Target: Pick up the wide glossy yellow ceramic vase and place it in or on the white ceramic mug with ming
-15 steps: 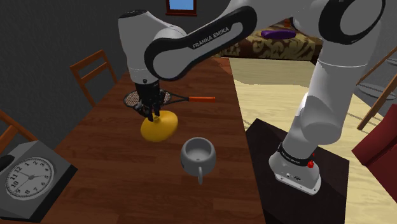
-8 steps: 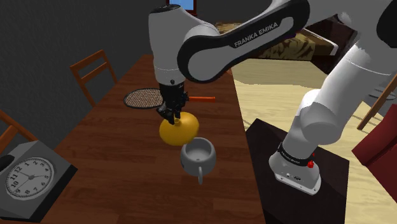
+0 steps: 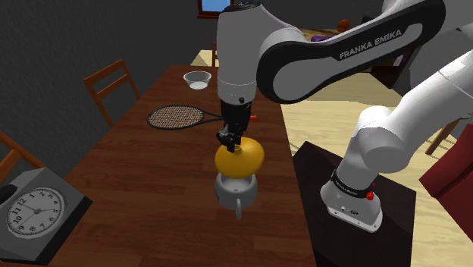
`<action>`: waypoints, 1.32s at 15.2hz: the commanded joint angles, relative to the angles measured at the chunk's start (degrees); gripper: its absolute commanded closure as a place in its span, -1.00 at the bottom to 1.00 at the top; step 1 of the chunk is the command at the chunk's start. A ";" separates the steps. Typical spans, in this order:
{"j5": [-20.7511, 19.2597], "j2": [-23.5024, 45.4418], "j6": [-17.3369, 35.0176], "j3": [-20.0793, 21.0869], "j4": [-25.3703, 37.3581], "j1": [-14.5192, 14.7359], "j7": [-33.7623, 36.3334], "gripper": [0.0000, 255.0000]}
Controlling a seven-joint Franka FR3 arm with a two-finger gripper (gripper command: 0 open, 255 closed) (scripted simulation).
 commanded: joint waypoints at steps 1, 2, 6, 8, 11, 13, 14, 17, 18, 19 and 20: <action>0.29 -0.34 1.12 0.12 -1.43 0.21 0.01 1.00; 0.30 -0.09 1.94 0.26 -2.02 0.21 0.07 1.00; 0.29 1.07 5.29 0.88 -4.24 0.17 0.35 1.00; 0.25 1.75 6.99 1.21 -5.28 0.13 0.52 1.00; 0.11 2.90 9.58 1.72 -6.76 0.03 0.82 1.00; -0.03 3.75 11.33 2.07 -7.69 -0.06 1.06 1.00; -0.11 4.21 12.21 2.26 -8.13 -0.12 1.19 1.00; -0.45 5.68 14.89 2.82 -9.40 -0.32 1.64 1.00; -0.60 6.21 15.79 3.01 -9.80 -0.40 1.81 1.00; -0.87 7.11 17.27 3.32 -10.42 -0.55 2.11 1.00; -0.87 7.12 17.27 3.32 -10.42 -0.55 2.11 1.00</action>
